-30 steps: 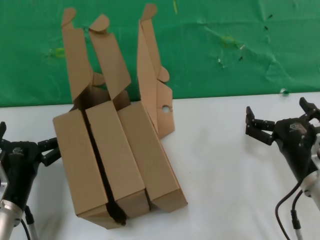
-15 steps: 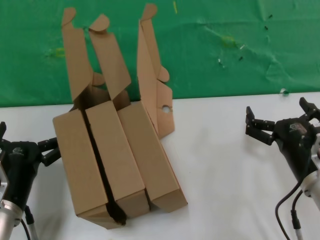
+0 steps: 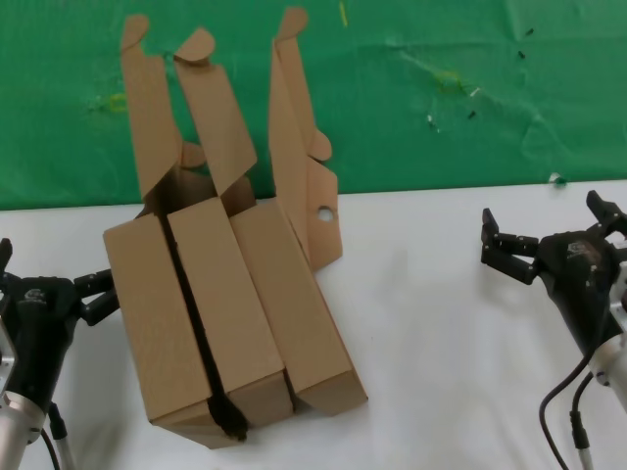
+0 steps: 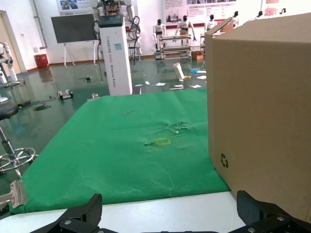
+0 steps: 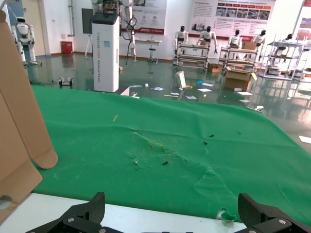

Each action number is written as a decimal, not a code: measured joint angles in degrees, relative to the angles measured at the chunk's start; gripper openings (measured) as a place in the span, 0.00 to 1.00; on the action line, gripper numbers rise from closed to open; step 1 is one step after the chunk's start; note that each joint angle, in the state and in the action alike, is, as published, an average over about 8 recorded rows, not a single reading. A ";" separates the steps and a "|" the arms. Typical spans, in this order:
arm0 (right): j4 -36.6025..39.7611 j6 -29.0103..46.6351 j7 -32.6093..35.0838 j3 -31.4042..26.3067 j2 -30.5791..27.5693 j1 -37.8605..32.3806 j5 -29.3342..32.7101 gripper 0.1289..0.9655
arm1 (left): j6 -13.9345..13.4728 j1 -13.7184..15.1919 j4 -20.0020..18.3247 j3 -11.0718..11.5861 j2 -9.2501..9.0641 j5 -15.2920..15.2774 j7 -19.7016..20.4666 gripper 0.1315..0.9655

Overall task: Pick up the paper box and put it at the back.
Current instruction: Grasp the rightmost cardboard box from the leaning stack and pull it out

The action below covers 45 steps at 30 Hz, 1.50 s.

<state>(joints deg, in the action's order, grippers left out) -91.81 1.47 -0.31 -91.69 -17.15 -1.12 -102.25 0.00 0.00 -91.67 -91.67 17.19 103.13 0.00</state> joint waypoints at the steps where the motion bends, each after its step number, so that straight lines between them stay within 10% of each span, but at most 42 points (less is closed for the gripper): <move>1: 0.00 0.00 0.00 0.00 0.00 0.00 0.00 1.00 | 0.00 0.00 0.00 0.00 0.00 0.00 0.00 1.00; 24: -1.71 2.88 0.82 1.65 0.03 1.41 -1.00 1.00 | 0.00 0.00 0.00 0.00 0.00 0.00 0.00 1.00; 45: -3.61 36.06 5.20 14.29 -14.42 7.00 -15.55 1.00 | 0.00 0.00 0.00 0.00 0.00 -0.01 0.00 0.76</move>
<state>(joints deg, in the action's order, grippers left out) -95.42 37.53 4.89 -77.41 -31.57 5.89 -117.80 0.00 0.00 -91.67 -91.68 17.19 103.13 0.00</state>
